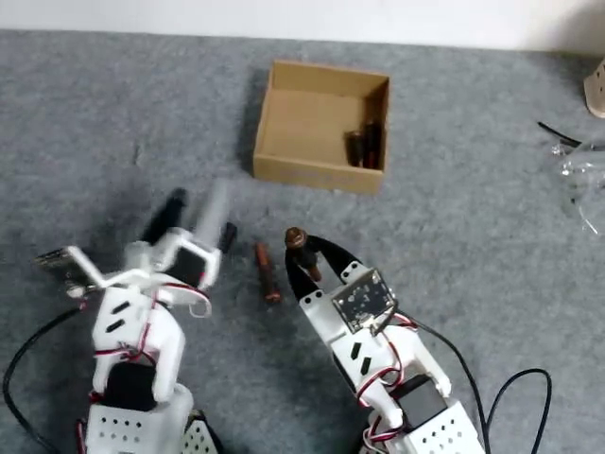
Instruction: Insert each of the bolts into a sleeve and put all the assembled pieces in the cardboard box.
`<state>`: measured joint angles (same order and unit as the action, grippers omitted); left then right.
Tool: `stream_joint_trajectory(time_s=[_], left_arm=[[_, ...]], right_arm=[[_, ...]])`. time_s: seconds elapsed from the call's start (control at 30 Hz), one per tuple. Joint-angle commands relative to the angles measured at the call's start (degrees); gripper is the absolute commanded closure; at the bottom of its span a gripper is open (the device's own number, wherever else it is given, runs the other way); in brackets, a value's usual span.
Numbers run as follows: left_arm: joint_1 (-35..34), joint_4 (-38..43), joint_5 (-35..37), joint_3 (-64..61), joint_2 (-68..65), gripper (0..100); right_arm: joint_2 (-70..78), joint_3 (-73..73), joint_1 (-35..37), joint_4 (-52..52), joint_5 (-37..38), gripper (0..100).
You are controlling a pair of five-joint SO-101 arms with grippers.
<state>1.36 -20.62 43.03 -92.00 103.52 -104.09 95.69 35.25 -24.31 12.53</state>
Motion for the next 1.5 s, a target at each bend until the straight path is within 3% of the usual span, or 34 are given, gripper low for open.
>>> stream_joint_trajectory(time_s=[0.0,0.1,0.27,0.53,0.7,0.87,1.1,1.17,1.27,1.47], left_arm=[[-1.8,0.09,1.58,0.4,0.57,88],[1.45,0.09,-2.29,-0.4,0.57,100],[5.85,-0.09,-13.36,-2.24,0.48,99],[6.46,-0.79,-16.0,-5.14,0.13,99],[6.02,-5.54,-30.51,-5.14,0.31,99],[6.02,-8.09,-39.03,-5.14,0.13,99],[-0.22,-8.0,-40.7,-5.14,0.13,99],[-0.31,-8.0,-40.7,-5.14,0.13,99],[1.45,-8.09,-40.88,-5.14,0.13,99],[2.51,-8.0,-40.88,-5.14,0.31,99]], right_arm=[[-1.27,6.02,-2.77,1.54,-0.35,99.5],[-1.27,6.02,-4.09,1.54,-0.35,99.5],[-1.19,6.02,-6.99,1.19,-0.44,99.5],[-1.19,6.02,-11.91,-2.42,-0.62,99.5],[-1.19,6.02,-11.91,-5.23,-0.53,99.5],[-1.19,6.02,-14.2,-5.05,-0.44,99.5],[-1.19,6.02,-19.3,-3.12,-0.35,99.5],[-1.19,6.2,-18.86,2.33,0.44,99.5],[-1.19,6.2,-16.57,10.07,7.74,99.5],[-1.1,3.12,-15.43,10.95,10.81,99.4]])
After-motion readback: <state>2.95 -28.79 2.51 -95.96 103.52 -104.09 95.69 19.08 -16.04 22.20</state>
